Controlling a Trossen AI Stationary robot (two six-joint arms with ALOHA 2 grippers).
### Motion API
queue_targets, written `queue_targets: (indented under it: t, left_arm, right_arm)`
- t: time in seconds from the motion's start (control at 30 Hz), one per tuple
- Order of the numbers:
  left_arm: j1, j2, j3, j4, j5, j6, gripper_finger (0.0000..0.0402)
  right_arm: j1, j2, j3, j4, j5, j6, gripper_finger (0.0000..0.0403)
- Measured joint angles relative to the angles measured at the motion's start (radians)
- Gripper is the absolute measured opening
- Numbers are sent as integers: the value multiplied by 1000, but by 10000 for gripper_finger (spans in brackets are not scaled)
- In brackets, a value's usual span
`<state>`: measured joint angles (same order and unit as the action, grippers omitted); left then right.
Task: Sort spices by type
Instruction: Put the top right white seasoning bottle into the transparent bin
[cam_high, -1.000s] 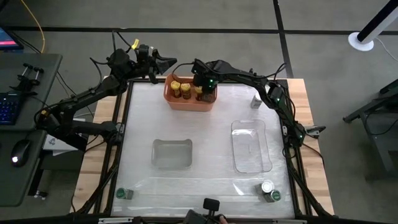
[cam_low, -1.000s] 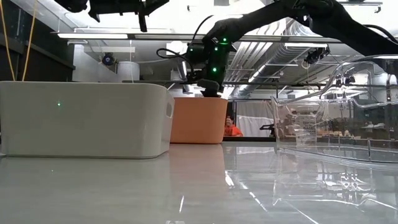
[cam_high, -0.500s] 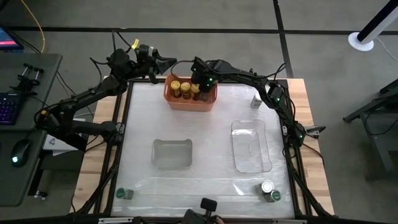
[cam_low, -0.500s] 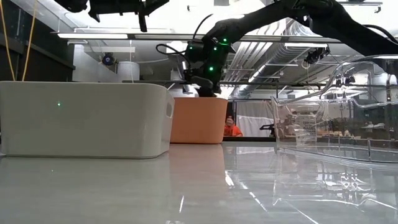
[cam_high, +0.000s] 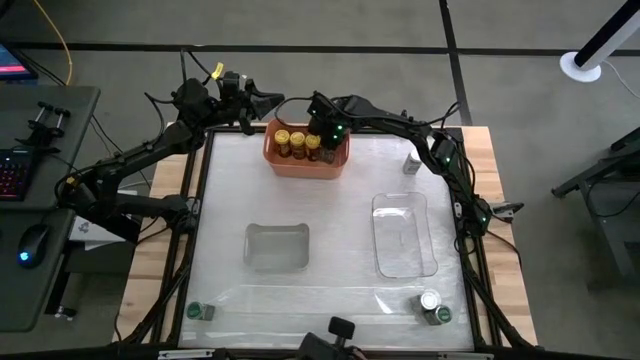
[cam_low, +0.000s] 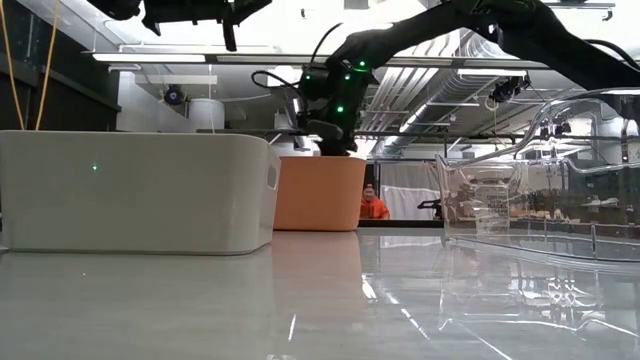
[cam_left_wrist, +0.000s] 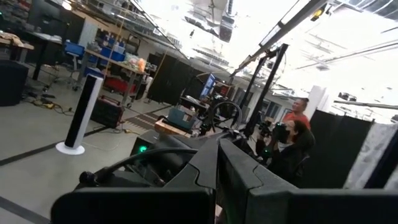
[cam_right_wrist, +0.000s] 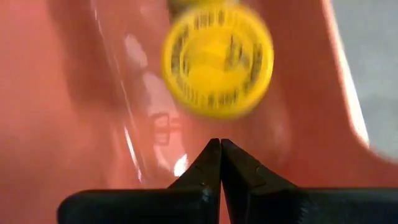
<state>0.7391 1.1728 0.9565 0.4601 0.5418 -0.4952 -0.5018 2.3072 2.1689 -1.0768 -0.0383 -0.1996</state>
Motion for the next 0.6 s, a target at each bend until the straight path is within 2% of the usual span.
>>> queue_targets:
  t: [0.23, 0.37, 0.47, 0.6]
  left_arm:
    - [0, -1, 0, -62, 49, 28, 0]
    - [0, -1, 0, -136, 50, 56, 0]
    - [0, 0, 0, -169, 50, 55, 0]
    - [0, 0, 0, -170, 49, 55, 0]
  right_arm:
    - [-69, -85, 0, -193, -21, 1, 0]
    - [-138, -184, -55, -206, -41, 39, 0]
    - [-192, -320, -209, -156, -39, 88, 0]
    - [-248, -569, -551, -35, 40, 235, 0]
